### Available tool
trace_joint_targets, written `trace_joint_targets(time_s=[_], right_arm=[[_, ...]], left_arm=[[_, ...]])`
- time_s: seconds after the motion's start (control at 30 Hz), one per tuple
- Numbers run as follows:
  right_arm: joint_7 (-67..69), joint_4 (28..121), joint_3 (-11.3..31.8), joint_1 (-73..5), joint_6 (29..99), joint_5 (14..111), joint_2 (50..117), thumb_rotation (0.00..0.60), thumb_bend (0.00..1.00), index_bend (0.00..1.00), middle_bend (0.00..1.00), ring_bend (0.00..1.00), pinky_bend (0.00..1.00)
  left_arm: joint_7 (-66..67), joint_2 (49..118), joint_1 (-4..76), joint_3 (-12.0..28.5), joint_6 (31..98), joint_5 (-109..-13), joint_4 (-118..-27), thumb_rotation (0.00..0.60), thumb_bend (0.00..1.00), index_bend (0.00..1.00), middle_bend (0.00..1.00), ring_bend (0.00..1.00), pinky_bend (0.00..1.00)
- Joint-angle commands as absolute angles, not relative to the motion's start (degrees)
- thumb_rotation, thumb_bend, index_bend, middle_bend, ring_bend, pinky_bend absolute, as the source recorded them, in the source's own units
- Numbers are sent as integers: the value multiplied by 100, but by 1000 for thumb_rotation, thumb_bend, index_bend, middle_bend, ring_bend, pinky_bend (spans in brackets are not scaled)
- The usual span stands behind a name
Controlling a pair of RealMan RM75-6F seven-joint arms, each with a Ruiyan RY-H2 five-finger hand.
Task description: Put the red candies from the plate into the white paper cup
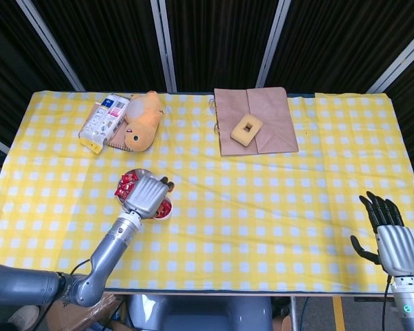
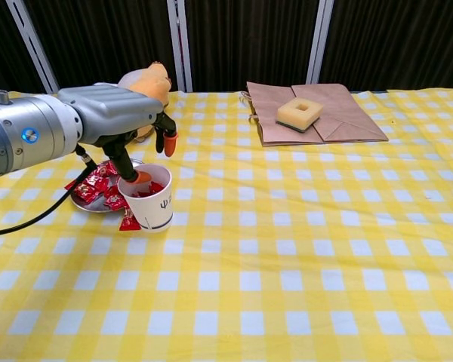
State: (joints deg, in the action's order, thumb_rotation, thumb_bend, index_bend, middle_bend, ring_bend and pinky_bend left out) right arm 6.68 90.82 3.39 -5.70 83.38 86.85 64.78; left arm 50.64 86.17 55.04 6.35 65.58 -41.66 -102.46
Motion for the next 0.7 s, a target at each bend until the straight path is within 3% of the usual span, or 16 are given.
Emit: trace_joint_targets(time_s=[0.03,0.4,0.7], right_arm=[[670,9079,338,-571,8343,8695,6477,600,426,0,0,0,0],[702,9062,342,-569,8355,8698,6476,600,426,0,0,0,0],[677,9063,334,-582,8330,8702,6495,600,426,0,0,0,0]], left_arm=[[5038,8589,5495,642,6570,-4183,-10273,600,335,359,319,836,905],[4886,8228,5307,541,6629,-4117,-10243,600,271,343,324,836,905],[4773,8284,5193,376,6296,-3687,-9635,600,237,272,280,836,905]])
